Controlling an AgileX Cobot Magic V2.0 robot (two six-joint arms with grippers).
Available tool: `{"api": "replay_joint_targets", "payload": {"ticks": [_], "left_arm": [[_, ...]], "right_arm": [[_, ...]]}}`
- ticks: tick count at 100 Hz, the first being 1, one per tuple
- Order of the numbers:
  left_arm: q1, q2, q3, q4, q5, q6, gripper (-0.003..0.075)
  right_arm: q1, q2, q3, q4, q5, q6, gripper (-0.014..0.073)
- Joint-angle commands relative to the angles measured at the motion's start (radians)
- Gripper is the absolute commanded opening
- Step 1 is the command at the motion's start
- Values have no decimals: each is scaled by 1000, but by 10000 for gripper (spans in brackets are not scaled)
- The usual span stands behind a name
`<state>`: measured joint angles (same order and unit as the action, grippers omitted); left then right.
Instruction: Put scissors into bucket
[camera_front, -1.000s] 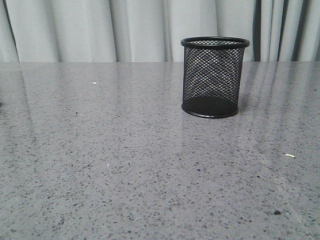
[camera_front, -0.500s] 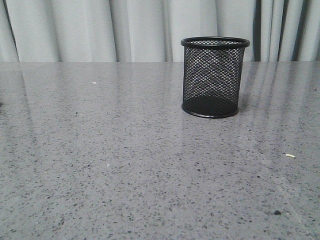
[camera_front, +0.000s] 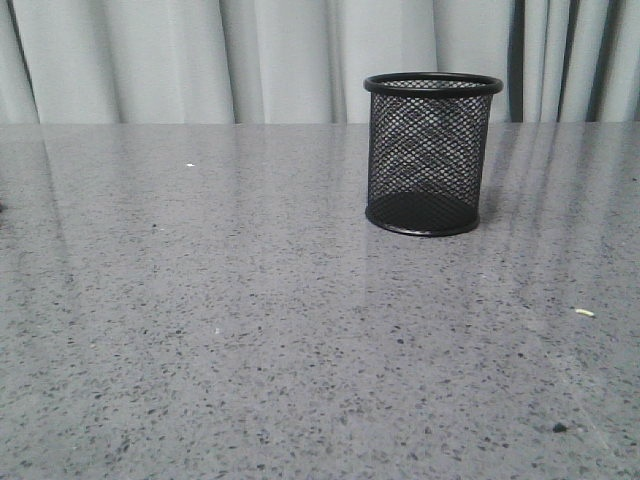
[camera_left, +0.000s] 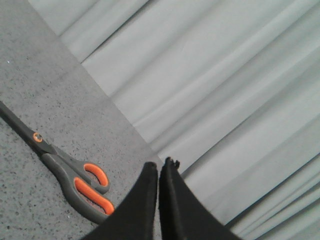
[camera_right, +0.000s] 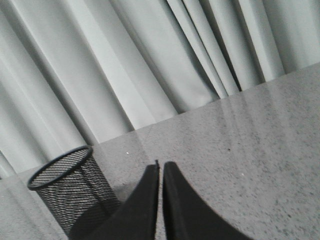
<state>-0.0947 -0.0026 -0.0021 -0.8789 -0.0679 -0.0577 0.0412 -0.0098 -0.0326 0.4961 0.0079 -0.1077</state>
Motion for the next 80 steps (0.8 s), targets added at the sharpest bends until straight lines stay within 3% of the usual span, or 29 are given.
{"api": "replay_joint_targets", "payload": {"ticks": [1, 6, 16, 23, 36, 45, 65, 72, 80], "left_arm": [[-3, -26, -18, -16, -61, -3, -11], [-5, -26, -25, -20, -37, -3, 23], [-9, -24, -50, 5, 5, -1, 162], [-9, -8, -79, 58, 27, -1, 260], [-9, 68, -165, 207, 95, -1, 368], [-9, 114, -217, 222, 68, -1, 414], [-7, 146, -234, 193, -3, 2, 382], [-10, 148, -275, 282, 77, 32, 378], [-12, 195, -368, 425, 278, 68, 384]], "right_arm": [[-6, 0, -75, -30, -8, -3, 61], [-6, 22, -97, -42, 25, -3, 154], [-6, 71, -129, -44, 53, -3, 370], [-6, 114, -160, -46, 80, -3, 450], [-6, 179, -229, -50, 108, -3, 469], [-6, 208, -264, -50, 100, -3, 469], [-6, 225, -277, -62, 15, -3, 469], [-6, 225, -283, -109, 43, -4, 469], [-6, 228, -305, -195, 103, -4, 469]]}}
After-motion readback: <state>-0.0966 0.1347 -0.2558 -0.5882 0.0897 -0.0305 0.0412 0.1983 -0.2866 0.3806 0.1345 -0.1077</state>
